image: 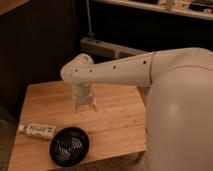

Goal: Place the bottle in the ceramic bowl

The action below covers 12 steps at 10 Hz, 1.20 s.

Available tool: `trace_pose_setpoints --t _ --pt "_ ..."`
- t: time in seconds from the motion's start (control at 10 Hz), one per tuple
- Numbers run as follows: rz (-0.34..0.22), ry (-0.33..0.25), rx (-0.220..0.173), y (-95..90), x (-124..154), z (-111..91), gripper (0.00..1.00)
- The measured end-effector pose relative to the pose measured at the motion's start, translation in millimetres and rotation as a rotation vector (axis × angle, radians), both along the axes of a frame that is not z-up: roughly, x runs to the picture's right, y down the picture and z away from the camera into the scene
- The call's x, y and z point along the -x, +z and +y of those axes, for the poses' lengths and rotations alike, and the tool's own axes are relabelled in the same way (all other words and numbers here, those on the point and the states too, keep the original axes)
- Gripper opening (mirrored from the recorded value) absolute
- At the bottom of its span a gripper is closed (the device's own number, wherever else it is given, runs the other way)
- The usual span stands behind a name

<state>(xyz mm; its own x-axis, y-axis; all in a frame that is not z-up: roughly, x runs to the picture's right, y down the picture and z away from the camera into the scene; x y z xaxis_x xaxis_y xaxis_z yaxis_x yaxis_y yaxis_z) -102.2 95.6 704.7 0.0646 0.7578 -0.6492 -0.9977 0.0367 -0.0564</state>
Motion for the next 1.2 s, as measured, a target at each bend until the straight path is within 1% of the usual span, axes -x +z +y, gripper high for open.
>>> trace_pose_setpoints --t 0.1,0.2,0.3,0.4,0.5,0.6,0.7,0.8,1.0,1.1,1.2 --pt "-0.019 -0.001 -0.024 1.7 0 -4 0.65" --pt "-0.057 -0.002 -0.067 7.3 -3 -12 0.65" --pt "-0.110 0.001 -0.112 15.0 -7 -23 0.65" --pt "-0.189 0.005 -0.162 26.2 -14 -39 0.65" --pt "-0.265 0.013 -0.194 38.5 -21 -55 0.65" --pt "-0.338 0.007 -0.214 46.5 -19 -66 0.65" --pt "-0.408 -0.004 -0.229 51.6 -13 -75 0.65" --pt "-0.537 -0.004 -0.241 59.6 1 -86 0.65" --pt "-0.656 -0.020 -0.239 60.1 34 -95 0.65" --pt "-0.746 -0.033 -0.231 55.4 57 -95 0.65" --pt "-0.816 -0.039 -0.218 50.1 72 -91 0.65"
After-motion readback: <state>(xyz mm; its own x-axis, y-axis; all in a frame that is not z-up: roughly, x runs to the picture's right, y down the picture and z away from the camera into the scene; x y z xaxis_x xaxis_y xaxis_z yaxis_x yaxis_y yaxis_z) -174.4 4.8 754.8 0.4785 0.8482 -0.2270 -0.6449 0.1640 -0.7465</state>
